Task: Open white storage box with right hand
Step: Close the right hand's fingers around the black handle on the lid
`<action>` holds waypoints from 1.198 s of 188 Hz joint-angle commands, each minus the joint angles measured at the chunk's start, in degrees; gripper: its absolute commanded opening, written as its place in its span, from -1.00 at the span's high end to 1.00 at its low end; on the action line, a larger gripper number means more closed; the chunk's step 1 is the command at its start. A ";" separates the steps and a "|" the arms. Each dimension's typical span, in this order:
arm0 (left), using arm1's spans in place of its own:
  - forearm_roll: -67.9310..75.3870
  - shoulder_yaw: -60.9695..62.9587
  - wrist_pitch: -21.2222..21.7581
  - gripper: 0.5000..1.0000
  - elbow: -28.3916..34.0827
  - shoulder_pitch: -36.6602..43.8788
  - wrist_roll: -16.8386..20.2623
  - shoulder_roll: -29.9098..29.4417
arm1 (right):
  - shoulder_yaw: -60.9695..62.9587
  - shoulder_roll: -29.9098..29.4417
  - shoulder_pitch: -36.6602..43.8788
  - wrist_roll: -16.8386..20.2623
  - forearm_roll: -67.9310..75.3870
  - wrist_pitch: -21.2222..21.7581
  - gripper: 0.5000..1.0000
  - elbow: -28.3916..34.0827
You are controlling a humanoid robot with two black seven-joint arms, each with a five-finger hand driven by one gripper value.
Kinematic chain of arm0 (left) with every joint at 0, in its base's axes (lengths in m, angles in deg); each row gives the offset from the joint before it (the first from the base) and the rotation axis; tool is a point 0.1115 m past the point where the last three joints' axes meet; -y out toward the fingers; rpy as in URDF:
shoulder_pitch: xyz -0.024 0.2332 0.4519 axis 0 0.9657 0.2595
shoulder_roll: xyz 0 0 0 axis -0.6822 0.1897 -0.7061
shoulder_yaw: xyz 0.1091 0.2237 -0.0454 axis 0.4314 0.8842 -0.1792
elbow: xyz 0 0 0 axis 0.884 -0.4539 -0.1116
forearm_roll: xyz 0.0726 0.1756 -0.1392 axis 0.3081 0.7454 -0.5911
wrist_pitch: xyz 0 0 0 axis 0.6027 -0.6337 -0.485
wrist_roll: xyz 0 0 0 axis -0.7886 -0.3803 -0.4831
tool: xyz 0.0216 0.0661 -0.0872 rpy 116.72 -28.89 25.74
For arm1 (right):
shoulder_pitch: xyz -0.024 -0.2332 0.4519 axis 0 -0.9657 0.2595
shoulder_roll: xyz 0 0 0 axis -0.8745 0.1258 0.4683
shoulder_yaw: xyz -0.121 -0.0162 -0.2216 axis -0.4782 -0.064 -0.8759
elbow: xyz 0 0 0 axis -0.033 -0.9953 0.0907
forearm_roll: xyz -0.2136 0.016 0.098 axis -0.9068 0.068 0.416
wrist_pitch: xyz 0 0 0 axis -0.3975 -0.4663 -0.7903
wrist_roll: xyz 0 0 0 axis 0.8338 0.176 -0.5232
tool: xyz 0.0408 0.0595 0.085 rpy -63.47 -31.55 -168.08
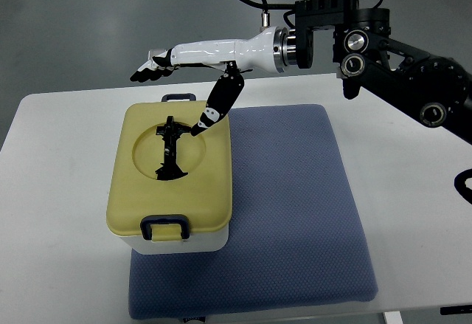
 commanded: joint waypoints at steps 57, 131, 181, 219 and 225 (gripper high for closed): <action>0.02 0.07 0.08 -1.00 0.04 -0.01 0.00 0.00 | -0.14 -2.08 -3.41 -0.81 -3.80 0.00 -0.74 -0.09; 0.02 0.07 -0.01 -1.00 0.21 -0.01 0.00 0.00 | -2.69 -5.15 -4.99 -1.25 -6.79 -12.85 -0.73 -1.14; 0.02 0.15 0.08 -1.00 0.04 -0.01 0.00 0.00 | -2.69 -5.86 -6.58 -1.34 -7.40 -14.88 -0.71 -1.23; 0.02 0.15 0.08 -1.00 0.13 -0.01 0.00 0.00 | -3.39 -5.86 -7.37 -1.34 -7.40 -16.02 -0.60 -1.14; 0.02 0.15 0.08 -1.00 0.13 -0.01 0.00 0.00 | -3.39 -5.86 -7.63 -1.34 -7.40 -16.11 -0.56 -1.14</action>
